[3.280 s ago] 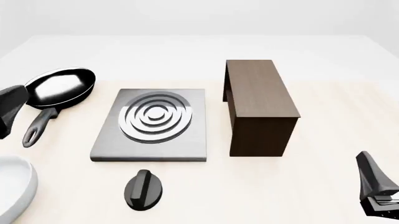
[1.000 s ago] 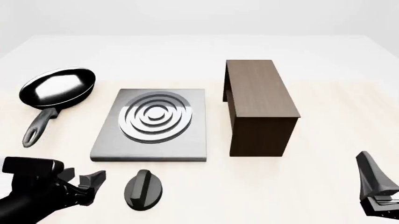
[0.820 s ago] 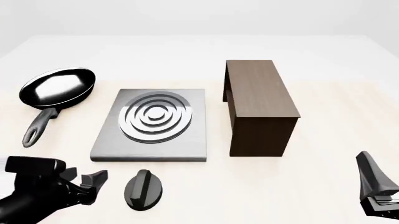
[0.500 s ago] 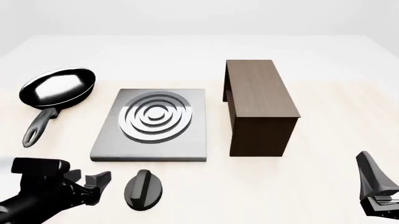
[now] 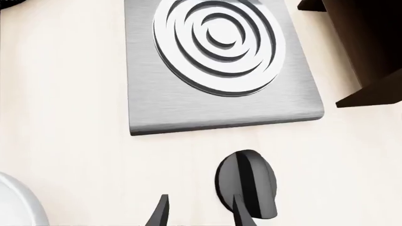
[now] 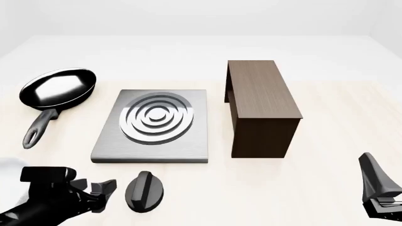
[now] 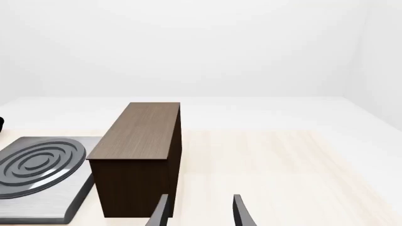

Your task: Turn on the stove.

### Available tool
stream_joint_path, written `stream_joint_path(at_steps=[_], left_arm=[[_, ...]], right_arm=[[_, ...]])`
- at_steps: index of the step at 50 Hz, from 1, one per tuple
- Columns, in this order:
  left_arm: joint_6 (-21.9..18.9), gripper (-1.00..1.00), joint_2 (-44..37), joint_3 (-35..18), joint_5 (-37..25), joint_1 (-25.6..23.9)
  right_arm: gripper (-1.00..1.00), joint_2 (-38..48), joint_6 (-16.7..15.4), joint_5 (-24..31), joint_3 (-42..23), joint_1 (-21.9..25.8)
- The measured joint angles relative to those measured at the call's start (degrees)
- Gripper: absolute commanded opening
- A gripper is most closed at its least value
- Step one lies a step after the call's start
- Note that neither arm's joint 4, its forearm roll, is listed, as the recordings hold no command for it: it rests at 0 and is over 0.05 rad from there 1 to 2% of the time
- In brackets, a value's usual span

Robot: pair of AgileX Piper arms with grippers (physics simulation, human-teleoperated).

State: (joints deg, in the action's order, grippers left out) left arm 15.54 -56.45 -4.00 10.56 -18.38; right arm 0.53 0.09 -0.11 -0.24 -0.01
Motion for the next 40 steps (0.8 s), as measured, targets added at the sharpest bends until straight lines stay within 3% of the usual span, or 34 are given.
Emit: stream_joint_path(at_steps=[40], left_arm=[[3.08, 1.0, -8.51, 1.13, 7.89, -1.55]], right_arm=[[1.0, 0.0, 0.0, 0.0, 0.0, 0.0]])
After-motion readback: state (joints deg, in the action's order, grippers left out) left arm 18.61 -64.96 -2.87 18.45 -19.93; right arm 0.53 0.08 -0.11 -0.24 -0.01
